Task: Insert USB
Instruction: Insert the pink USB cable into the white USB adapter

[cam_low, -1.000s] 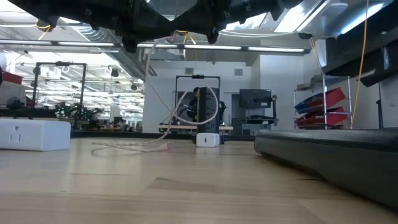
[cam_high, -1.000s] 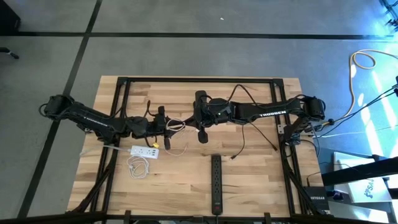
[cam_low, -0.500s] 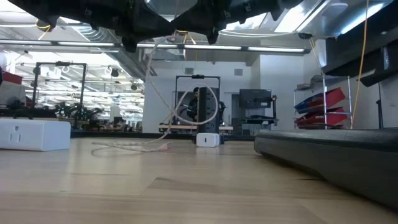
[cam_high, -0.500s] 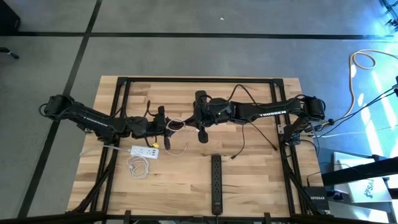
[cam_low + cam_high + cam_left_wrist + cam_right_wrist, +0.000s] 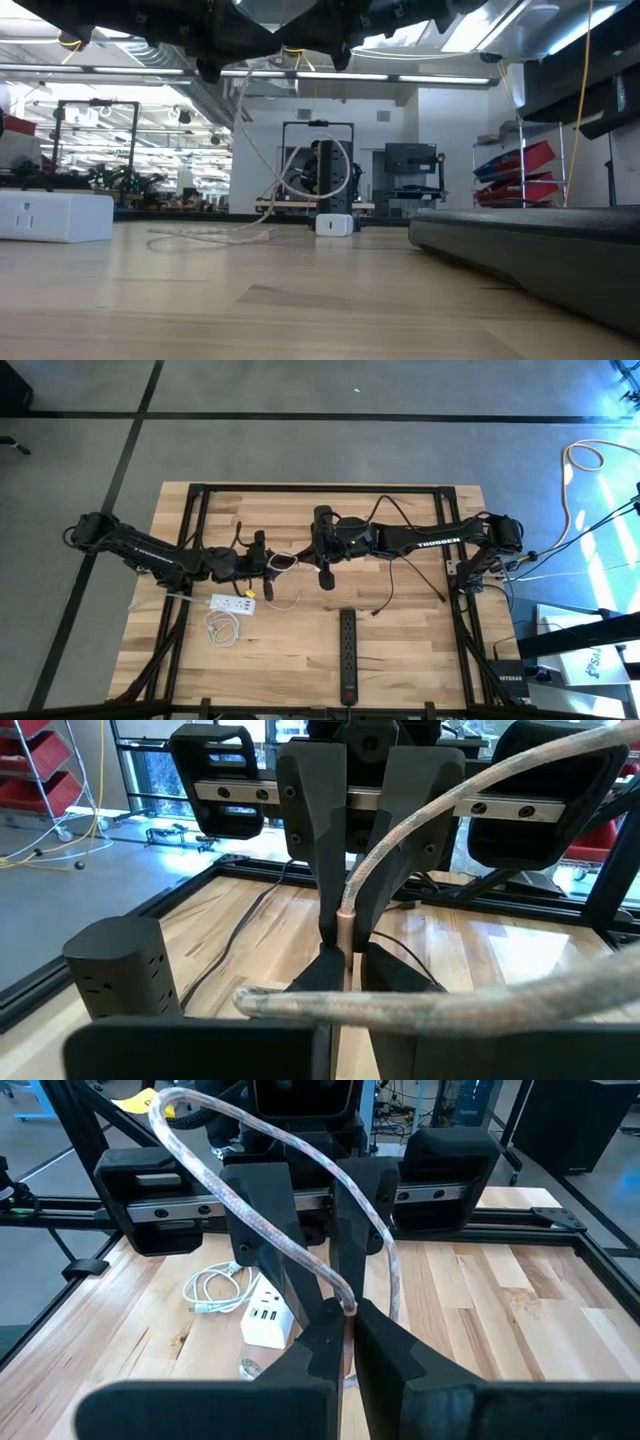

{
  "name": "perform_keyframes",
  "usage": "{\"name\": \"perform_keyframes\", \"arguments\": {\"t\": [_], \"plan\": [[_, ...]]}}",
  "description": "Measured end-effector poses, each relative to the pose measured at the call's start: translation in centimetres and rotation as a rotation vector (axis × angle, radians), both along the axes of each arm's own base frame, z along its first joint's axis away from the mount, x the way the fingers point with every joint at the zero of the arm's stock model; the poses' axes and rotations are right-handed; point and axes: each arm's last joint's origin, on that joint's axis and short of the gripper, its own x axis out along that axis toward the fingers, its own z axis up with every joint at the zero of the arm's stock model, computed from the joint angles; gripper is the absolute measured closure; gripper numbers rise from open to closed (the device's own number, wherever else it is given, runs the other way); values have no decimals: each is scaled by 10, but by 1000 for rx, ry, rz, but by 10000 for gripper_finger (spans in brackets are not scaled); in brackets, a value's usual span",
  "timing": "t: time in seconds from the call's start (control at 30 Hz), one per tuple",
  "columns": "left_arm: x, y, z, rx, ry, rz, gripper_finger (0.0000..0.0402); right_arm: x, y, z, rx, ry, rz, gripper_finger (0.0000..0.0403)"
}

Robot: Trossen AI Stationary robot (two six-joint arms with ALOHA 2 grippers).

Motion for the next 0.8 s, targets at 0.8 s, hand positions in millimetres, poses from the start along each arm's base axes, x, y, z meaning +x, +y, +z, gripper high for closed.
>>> {"name": "perform_keyframes", "arguments": {"t": [0.8], "plan": [[0, 0, 1, 10, -14, 5, 345, 0, 1, 1, 5, -12, 18, 402]]}}
